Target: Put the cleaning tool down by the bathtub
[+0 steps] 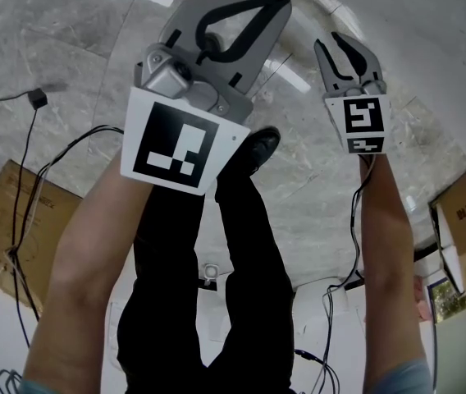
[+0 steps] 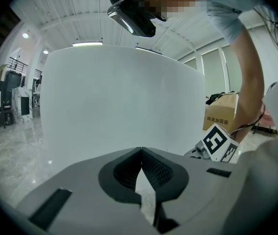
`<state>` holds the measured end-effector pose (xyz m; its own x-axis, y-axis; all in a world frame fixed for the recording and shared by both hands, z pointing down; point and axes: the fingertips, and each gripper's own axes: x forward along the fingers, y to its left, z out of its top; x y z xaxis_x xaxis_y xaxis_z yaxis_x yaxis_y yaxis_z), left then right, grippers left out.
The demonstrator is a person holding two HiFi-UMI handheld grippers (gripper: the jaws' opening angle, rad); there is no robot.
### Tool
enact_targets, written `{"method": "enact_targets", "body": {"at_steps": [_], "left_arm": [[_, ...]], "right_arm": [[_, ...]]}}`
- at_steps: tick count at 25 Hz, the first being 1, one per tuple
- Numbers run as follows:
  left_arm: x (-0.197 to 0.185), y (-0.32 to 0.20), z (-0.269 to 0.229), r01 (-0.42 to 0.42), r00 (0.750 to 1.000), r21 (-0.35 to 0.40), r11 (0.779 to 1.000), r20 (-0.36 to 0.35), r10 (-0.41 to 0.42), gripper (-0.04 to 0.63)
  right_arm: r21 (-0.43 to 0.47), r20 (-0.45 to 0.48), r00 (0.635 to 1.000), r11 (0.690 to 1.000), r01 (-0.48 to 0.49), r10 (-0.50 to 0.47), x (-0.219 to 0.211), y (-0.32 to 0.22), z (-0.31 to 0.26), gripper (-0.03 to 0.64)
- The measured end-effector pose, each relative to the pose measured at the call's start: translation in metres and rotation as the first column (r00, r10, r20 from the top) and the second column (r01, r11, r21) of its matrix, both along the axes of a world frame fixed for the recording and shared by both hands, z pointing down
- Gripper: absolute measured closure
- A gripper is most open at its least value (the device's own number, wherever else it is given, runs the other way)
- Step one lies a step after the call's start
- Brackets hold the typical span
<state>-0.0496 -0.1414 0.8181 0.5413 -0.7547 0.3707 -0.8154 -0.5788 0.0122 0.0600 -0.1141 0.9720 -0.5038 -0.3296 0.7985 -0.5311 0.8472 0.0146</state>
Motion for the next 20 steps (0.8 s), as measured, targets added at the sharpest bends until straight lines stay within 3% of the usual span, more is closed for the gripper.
{"method": "enact_targets", "body": {"at_steps": [11, 20], "left_arm": [[0.005, -0.011, -0.024, 0.002, 1.000, 0.027, 1.000, -0.013, -0.001, 0.580], [0.021, -0.014, -0.070, -0.006, 1.000, 0.062, 0.998, -0.002, 0.006, 0.580]], "right_arm": [[0.021, 0.013, 1.000, 1.000, -0.017, 0.016, -0.001, -0.006, -0.024, 0.490], [0.084, 0.089, 0.995, 0.995, -0.058, 0.051, -0.012, -0.017, -0.096, 0.497]]}}
